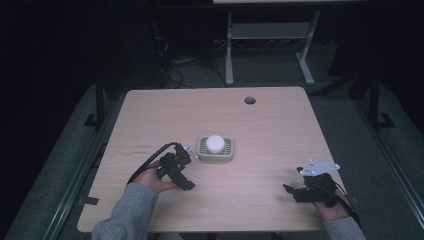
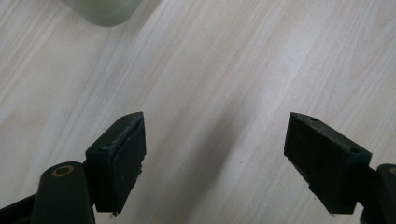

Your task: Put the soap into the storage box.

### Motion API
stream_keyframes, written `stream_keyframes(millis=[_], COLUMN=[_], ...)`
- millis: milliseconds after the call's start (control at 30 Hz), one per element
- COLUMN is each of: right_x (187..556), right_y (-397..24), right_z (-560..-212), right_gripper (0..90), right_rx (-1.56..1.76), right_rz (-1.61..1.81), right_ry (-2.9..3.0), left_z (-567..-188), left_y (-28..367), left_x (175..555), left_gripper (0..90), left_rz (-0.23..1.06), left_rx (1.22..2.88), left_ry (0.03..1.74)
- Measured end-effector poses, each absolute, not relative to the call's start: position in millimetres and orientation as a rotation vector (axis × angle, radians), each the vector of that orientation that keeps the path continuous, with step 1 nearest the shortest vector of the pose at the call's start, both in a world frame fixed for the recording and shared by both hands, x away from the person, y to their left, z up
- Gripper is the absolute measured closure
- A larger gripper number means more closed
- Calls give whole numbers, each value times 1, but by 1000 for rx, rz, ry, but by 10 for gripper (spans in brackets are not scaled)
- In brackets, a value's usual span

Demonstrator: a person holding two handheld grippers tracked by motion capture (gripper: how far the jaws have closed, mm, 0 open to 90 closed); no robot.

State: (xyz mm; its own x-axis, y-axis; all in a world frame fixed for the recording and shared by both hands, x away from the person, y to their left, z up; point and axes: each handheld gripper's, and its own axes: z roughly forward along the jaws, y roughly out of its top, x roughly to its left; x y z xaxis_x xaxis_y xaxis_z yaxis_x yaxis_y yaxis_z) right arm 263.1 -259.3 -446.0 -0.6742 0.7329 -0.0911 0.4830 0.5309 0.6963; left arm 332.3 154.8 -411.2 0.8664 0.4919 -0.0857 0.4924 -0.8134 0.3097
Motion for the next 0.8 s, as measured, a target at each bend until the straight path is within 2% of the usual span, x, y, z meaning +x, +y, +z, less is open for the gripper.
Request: stream_keyframes(millis=[800], right_x=[262], right_y=[-261], right_z=[-446], right_gripper=[231], right_rx=[1007], right_rz=[918], right_ry=[2391], left_z=[-419], left_y=[179], left_x=[306], left_gripper=[206], left_rz=[24], left_rx=[2663], left_ry=[760])
